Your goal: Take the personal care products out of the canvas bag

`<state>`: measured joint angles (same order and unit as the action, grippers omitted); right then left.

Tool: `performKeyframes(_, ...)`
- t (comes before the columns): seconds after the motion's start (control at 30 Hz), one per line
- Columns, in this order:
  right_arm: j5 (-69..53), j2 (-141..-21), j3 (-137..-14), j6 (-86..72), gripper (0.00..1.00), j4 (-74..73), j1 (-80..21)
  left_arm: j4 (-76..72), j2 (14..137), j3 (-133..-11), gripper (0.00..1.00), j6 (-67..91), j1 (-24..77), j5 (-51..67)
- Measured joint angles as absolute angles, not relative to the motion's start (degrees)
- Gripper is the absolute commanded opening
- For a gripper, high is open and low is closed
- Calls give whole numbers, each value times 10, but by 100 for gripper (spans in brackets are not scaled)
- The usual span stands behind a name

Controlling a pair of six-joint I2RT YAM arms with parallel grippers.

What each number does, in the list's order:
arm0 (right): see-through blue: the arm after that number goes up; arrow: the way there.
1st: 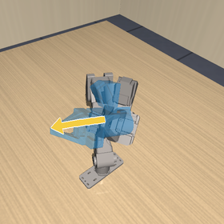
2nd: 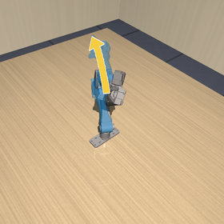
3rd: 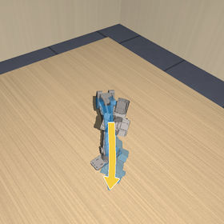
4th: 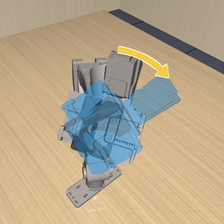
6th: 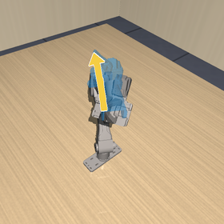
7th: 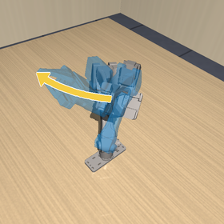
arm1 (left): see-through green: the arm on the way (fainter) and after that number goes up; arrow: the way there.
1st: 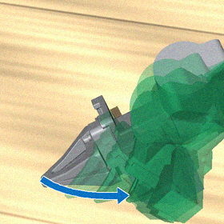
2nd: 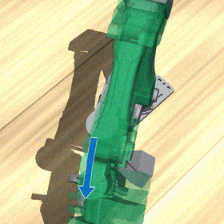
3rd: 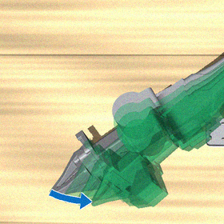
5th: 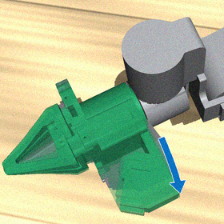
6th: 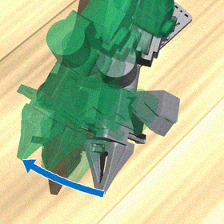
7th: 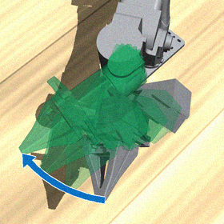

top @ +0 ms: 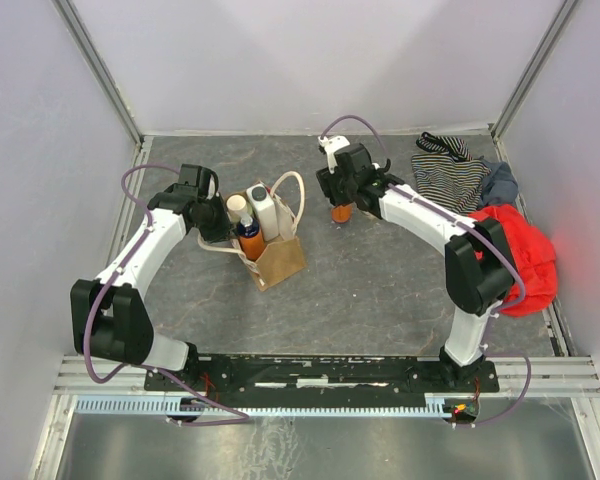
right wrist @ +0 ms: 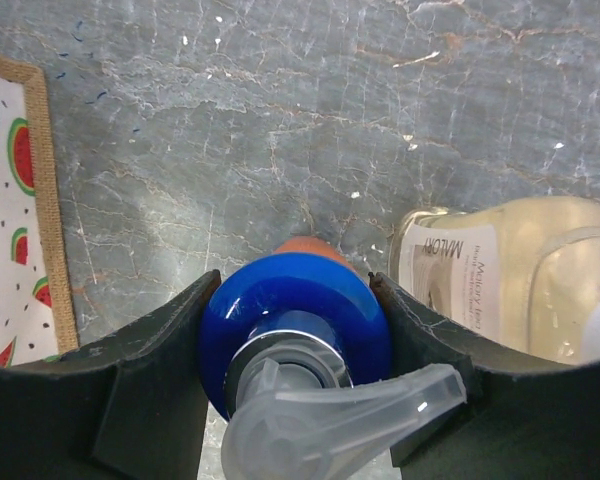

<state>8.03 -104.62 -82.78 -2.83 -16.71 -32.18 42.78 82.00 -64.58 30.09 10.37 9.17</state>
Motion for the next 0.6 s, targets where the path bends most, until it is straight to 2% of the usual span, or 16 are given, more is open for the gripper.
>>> performKeyframes(0.17,96,-1064,-821,-49,24,-141,-322,429,818,-645,12,301,104,91)
performKeyframes(0.23,101,-1068,-821,-55,38,-129,-322,429,818,-645,12,301,104,91)
performKeyframes(0.43,110,-1093,-822,-71,67,-120,-322,430,818,-645,12,301,104,91)
performKeyframes(0.57,120,-1097,-832,-75,98,-122,-322,430,818,-645,12,301,104,92)
performKeyframes(0.6,124,-1097,-836,-77,100,-122,-322,431,818,-645,12,301,104,92)
